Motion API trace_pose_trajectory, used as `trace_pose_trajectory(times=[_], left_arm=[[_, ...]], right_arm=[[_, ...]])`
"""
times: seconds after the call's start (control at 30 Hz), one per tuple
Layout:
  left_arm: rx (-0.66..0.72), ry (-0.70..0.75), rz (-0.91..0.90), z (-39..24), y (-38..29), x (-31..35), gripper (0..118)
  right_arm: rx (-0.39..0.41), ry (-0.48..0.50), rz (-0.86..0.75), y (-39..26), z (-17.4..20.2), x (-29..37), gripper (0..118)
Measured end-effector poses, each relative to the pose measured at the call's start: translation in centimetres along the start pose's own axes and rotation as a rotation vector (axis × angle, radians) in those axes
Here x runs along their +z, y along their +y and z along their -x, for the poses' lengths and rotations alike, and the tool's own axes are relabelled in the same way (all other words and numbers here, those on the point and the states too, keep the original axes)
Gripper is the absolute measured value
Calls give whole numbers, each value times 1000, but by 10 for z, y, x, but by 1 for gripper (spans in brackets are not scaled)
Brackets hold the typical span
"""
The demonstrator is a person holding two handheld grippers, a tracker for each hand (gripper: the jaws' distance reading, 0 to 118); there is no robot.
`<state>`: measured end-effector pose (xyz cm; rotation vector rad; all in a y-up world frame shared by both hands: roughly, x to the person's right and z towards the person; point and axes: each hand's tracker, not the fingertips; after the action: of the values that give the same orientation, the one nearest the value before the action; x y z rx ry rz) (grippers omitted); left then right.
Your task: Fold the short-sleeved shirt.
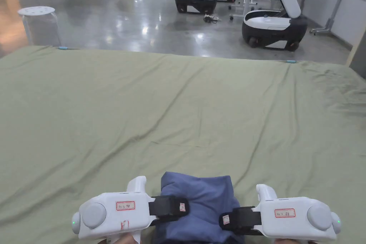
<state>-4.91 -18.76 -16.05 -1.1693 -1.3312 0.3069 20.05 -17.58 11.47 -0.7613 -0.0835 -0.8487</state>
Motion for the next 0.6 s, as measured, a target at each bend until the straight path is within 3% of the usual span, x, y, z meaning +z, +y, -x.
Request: trace_pose_trajectory(times=[0.07, 0.3, 0.47, 0.53, 0.6], left_arm=[[19, -79, 36, 3, -1, 0, 28], [1, -65, 38, -4, -2, 7, 28], [-28, -56, 46, -8, 7, 20, 28], [-41, -44, 74, -5, 13, 30, 28], [-79, -11, 99, -2, 20, 43, 28]], right_arm=[[1, 0, 5, 1, 1, 0, 0], [40, -16, 5, 2, 8, 0, 0], [225, -60, -291, -13, 56, 57, 0], [358, -133, -478, -34, 89, 104, 0], [486, -144, -601, -62, 114, 147, 0]])
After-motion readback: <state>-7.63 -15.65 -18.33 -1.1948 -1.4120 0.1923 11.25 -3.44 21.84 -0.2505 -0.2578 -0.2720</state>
